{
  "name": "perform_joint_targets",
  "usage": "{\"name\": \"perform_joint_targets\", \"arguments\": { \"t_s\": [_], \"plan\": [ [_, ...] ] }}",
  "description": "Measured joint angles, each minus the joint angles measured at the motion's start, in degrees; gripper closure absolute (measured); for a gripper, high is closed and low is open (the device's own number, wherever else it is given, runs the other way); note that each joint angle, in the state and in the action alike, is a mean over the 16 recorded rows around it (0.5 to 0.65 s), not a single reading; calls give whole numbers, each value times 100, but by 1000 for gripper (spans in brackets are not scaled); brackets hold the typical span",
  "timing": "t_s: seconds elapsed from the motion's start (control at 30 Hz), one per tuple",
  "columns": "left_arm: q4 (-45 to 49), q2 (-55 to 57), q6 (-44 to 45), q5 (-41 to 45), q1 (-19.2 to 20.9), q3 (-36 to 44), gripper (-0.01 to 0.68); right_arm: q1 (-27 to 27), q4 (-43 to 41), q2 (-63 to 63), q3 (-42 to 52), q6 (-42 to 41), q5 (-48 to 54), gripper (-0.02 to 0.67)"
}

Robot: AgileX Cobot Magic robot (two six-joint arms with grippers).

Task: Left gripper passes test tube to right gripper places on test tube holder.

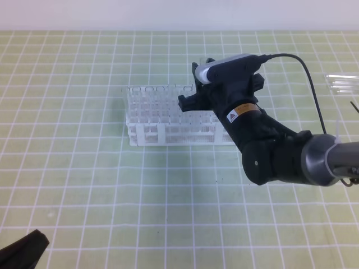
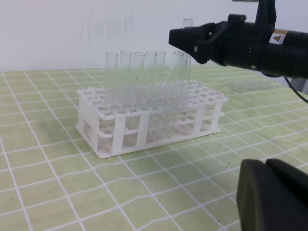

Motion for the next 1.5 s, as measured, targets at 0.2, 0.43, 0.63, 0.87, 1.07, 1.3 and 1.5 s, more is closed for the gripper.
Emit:
{"name": "perform_joint_targets", "arguments": {
  "t_s": [0.2, 0.43, 0.63, 0.87, 1.07, 1.3, 1.5],
  "plan": [
    [0, 0, 0, 0, 0, 0, 675, 0, 10, 0, 0, 0, 2, 314],
    [-2, -2, -1, 5, 0, 0, 675, 0, 25, -3, 0, 0, 9, 257],
    [-3, -4, -1, 5, -1, 0, 675, 0, 35, -139, 30, -29, 149, 252],
    [-3, -4, -1, 10, -1, -7, 675, 0, 40, -689, 243, -176, 450, 253],
    [-3, -4, -2, 26, -1, -7, 675, 0, 41, -1598, 660, -306, 851, 282],
    [-3, -2, -1, 98, 0, -7, 675, 0, 40, -2902, 1226, -379, 1734, 419],
    [-3, 1, 1, 174, 0, 0, 675, 0, 32, -3945, 1528, -475, 2957, 563]
  ]
}}
